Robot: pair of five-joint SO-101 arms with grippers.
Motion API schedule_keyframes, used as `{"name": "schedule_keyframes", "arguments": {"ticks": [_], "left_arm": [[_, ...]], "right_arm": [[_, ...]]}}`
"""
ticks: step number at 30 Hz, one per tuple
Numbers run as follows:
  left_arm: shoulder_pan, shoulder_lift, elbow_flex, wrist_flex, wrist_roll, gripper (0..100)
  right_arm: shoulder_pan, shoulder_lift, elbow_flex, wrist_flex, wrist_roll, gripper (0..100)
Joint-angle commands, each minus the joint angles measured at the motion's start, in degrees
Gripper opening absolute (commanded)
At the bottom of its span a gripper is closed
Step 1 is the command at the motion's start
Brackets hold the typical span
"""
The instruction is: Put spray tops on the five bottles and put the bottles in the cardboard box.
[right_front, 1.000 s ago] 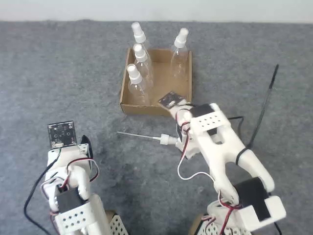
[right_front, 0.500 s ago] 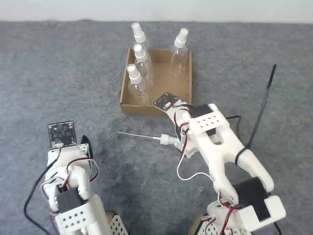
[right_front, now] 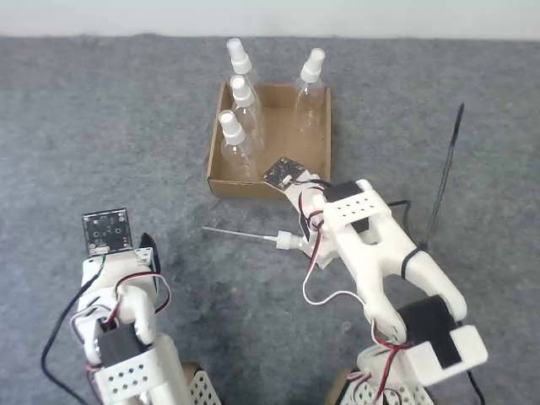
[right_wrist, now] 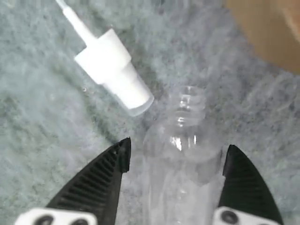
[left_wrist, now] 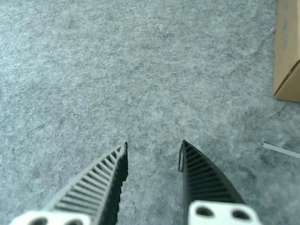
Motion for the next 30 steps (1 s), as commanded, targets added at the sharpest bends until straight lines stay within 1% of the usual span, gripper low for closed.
{"name": "schedule_keyframes", "arguments": {"ticks": [1, 16, 19, 24, 30], "left_arm": [[-0.1, -0.5, -0.5, -1.9, 0.0, 17], [-0.1, -0.5, -0.5, -1.9, 0.0, 17], [-0.1, -0.5, -0.5, -1.9, 0.0, 17], [-0.1, -0.5, -0.5, -1.9, 0.0, 17], [0.0, -0.5, -0.4, -1.9, 0.0, 17]], "right_arm": [[1.1, -1.0, -0.6, -1.1, 0.6, 25.5], [1.7, -1.1, -0.3, -0.3, 0.2, 4.6], [1.7, -2.2, -0.4, 1.4, -0.1, 3.9], [1.6, -8.9, 2.4, 2.2, -5.5, 4.1], [1.6, -20.3, 7.9, 2.0, -5.6, 4.2]]}}
